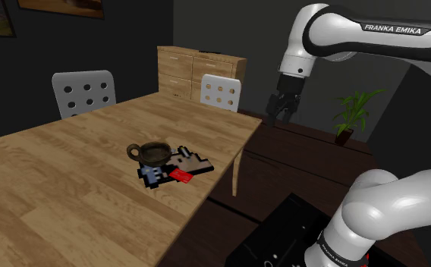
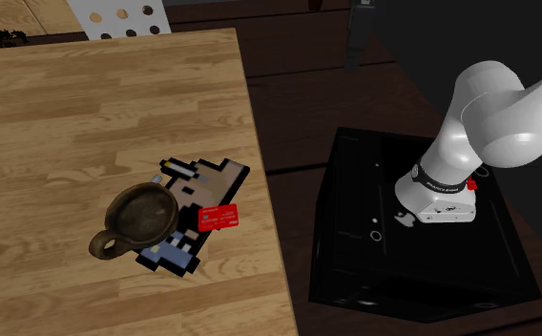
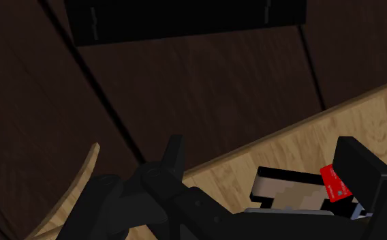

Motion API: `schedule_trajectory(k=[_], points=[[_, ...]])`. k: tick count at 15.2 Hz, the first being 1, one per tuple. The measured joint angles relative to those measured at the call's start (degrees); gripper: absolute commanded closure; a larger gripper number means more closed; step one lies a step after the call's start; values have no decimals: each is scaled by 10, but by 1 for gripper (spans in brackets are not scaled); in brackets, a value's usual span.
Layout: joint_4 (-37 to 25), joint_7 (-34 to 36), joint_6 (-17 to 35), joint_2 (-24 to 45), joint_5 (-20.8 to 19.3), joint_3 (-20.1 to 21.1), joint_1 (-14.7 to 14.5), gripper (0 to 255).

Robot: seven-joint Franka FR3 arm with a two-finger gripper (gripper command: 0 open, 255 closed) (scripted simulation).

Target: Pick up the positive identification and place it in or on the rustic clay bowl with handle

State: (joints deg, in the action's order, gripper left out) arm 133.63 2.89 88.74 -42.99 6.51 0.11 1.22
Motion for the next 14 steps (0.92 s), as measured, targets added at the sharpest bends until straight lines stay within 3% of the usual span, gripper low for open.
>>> schedule_trajectory(k=[4,14], points=[[10,12,36,22,9,20,-8,0],[32,64,205,154,26,105,-37,0]])
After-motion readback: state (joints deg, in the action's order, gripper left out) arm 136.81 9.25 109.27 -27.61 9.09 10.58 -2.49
